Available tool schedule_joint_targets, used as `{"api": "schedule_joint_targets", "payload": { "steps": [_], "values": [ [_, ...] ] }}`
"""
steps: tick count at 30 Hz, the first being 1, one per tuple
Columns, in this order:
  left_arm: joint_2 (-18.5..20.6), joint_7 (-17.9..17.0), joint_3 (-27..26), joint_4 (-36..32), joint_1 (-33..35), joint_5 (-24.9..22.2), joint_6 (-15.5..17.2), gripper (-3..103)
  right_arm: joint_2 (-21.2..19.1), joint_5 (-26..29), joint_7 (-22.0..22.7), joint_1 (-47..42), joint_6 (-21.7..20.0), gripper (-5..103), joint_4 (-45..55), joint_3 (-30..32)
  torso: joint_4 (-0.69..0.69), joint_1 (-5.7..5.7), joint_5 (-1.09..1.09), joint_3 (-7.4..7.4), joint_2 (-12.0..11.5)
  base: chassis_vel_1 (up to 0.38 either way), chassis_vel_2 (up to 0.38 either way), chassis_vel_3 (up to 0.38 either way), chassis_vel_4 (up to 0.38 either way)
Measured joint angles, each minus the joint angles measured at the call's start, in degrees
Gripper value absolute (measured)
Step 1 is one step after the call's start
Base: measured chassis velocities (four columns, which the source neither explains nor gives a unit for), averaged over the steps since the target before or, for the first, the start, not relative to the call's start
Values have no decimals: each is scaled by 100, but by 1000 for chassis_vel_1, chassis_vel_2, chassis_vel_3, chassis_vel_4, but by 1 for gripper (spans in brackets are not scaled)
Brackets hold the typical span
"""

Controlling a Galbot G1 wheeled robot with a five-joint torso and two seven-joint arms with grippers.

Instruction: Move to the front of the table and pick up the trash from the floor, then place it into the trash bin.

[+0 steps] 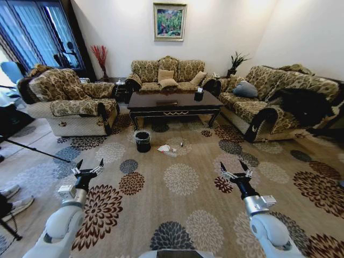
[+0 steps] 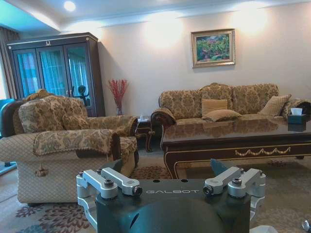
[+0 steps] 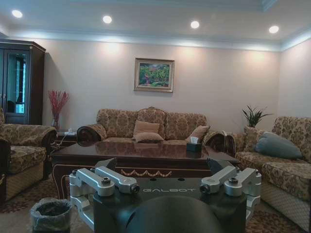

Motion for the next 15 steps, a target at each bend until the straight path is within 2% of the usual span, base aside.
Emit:
{"api": "schedule_joint_targets", "payload": {
  "steps": [15],
  "values": [
    [-110,-28,54,-48,77,111,-26,100,192,-40,2,-84,0,100,68,-19,0,-214,0,-258,-471,0,0,0,0]
  ]
}}
